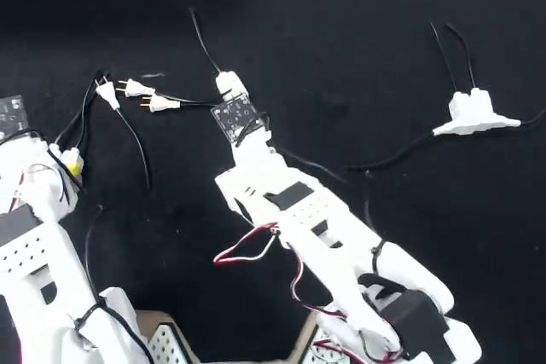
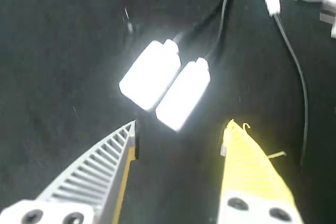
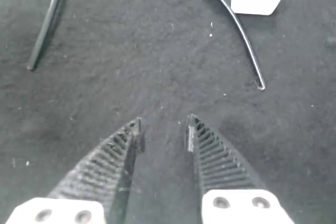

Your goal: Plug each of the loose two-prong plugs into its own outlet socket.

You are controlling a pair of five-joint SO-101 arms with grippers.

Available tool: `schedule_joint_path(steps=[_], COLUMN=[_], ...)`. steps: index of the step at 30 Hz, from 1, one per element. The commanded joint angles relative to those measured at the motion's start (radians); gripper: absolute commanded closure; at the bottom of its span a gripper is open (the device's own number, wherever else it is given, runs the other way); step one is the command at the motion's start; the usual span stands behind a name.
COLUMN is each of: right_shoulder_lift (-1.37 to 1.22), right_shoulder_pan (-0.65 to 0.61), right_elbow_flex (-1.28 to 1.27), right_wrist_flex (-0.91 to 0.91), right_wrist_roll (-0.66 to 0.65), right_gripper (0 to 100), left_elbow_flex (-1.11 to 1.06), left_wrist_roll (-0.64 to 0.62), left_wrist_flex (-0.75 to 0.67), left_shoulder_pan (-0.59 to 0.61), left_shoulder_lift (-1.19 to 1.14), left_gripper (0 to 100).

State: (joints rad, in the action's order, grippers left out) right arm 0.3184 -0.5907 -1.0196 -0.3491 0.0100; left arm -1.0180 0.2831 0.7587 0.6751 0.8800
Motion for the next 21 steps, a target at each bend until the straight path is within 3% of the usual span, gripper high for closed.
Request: schedule_joint_path(steps=[1,5,11,21], right_shoulder_lift=[-0.019,-0.048,-0.053,-0.053], right_shoulder_pan=[-0.017,-0.017,-0.017,-0.014], right_elbow_flex=[0.035,0.053,0.054,0.053], right_wrist_flex=[0.025,0.021,0.021,0.023], right_wrist_roll=[-0.009,-0.009,-0.009,-0.009], right_gripper=[87.4,87.4,87.4,87.4], left_elbow_flex=[0.028,0.087,0.222,0.421], left_wrist_roll=[0.058,0.123,0.118,0.124], left_wrist_flex=[-0.057,-0.051,-0.051,-0.058], left_shoulder_pan=[0.002,0.005,0.004,-0.001], left_shoulder_lift=[-0.041,-0.218,-0.485,-0.671], left_gripper=[73,73,73,73])
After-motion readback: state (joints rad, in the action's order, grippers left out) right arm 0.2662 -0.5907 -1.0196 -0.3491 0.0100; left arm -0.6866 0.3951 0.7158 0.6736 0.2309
